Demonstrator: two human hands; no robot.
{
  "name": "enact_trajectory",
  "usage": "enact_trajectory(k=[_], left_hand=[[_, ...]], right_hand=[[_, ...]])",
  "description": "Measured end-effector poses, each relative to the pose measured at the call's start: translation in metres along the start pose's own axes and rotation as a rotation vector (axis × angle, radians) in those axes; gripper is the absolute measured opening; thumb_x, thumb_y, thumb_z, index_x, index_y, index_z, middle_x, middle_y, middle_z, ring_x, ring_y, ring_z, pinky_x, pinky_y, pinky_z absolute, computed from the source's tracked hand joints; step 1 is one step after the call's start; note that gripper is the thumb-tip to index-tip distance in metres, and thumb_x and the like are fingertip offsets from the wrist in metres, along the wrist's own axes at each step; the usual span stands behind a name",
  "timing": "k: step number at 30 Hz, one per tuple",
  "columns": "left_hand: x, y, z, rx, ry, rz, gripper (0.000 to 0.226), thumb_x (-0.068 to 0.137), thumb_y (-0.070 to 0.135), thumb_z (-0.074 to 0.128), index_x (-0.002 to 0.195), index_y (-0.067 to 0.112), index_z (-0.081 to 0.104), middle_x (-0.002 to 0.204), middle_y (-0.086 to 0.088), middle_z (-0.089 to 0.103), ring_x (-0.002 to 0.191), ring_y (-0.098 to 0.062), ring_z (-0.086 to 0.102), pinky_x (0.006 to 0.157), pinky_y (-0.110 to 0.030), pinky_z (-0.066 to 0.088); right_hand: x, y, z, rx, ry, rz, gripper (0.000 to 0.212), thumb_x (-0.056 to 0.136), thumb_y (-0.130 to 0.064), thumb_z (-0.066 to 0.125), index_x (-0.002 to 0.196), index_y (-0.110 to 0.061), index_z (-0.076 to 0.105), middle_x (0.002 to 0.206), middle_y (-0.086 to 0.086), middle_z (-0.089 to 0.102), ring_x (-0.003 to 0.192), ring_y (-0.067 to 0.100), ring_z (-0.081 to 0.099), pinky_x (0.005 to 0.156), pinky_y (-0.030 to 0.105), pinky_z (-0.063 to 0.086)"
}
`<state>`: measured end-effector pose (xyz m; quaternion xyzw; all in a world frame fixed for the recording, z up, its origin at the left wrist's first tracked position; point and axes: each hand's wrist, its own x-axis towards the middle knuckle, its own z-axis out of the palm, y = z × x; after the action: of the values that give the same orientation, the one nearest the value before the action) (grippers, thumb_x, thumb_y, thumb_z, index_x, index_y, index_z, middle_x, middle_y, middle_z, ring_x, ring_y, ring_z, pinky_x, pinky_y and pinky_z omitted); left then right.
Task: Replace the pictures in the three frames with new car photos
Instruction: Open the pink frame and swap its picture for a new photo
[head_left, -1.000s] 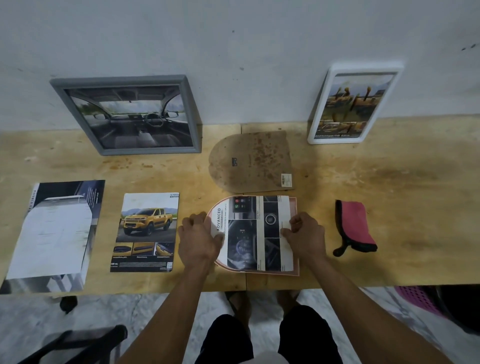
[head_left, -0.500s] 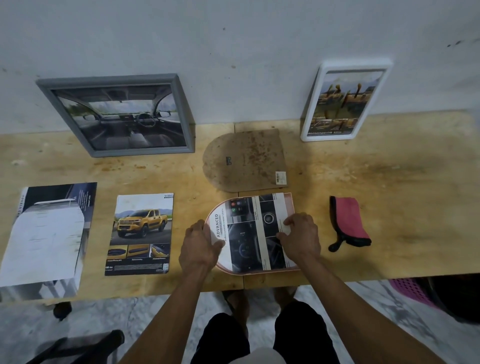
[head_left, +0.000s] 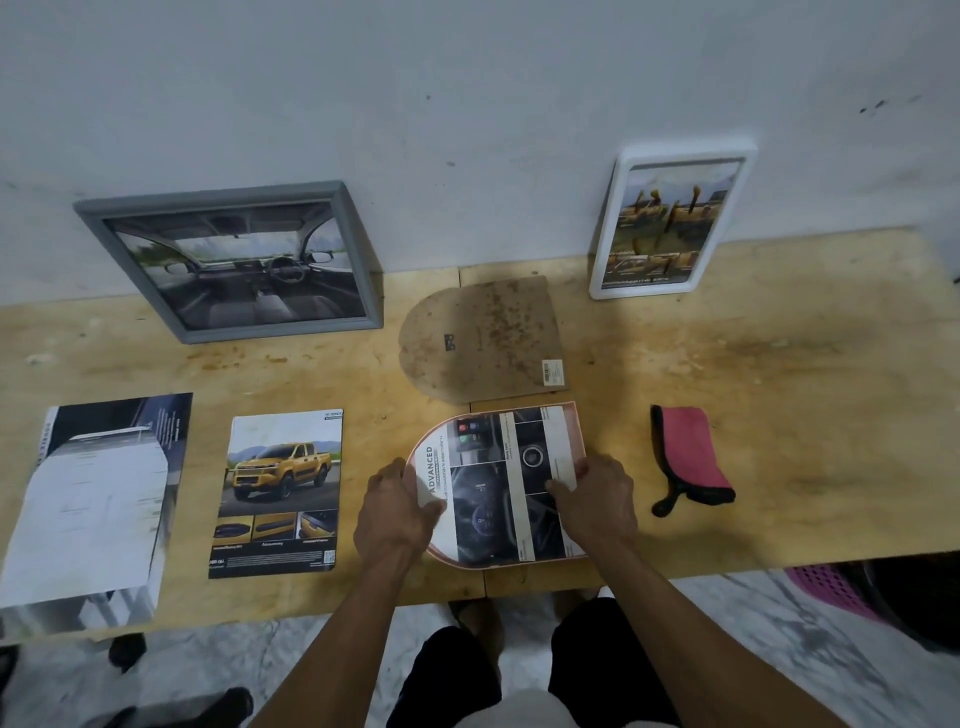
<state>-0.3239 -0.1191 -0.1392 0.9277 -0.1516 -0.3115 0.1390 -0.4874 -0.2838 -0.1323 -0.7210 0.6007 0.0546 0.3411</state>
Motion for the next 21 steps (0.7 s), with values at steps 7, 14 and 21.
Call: enact_trajectory(k=[7,14,21], left_hand=[[0.000,0.000,0.000,0.008,0.008,-0.002,0.074,0.074,0.038,0.084,0.135,0.016,0.048,0.130,-0.008,0.059,0.109,-0.030,0.061,0.082,-0.045,0.060],[-0.004,0.002,-0.001,-0.009,0.008,-0.002,0.070,0.073,0.039,0.084,0.131,0.018,0.050,0.128,-0.007,0.061,0.106,-0.029,0.062,0.078,-0.041,0.060],[0.031,0.018,-0.025,-0.315,0.084,-0.084,0.061,0.075,0.067,0.071,0.111,0.019,0.061,0.105,0.000,0.069,0.100,-0.026,0.066,0.088,-0.041,0.055]], right_hand=[[0.004,0.004,-0.005,0.037,0.017,0.035,0.027,0.079,-0.030,0.080,0.085,-0.008,0.065,0.106,0.009,0.061,0.091,0.024,0.062,0.071,0.030,0.051],[0.010,0.008,-0.005,0.000,-0.071,0.007,0.036,0.079,-0.040,0.075,0.098,-0.015,0.057,0.106,0.005,0.059,0.094,0.021,0.060,0.072,0.033,0.053],[0.047,-0.026,-0.022,0.124,0.074,-0.039,0.041,0.084,-0.041,0.067,0.111,-0.013,0.055,0.114,0.008,0.059,0.100,0.026,0.058,0.080,0.038,0.053]])
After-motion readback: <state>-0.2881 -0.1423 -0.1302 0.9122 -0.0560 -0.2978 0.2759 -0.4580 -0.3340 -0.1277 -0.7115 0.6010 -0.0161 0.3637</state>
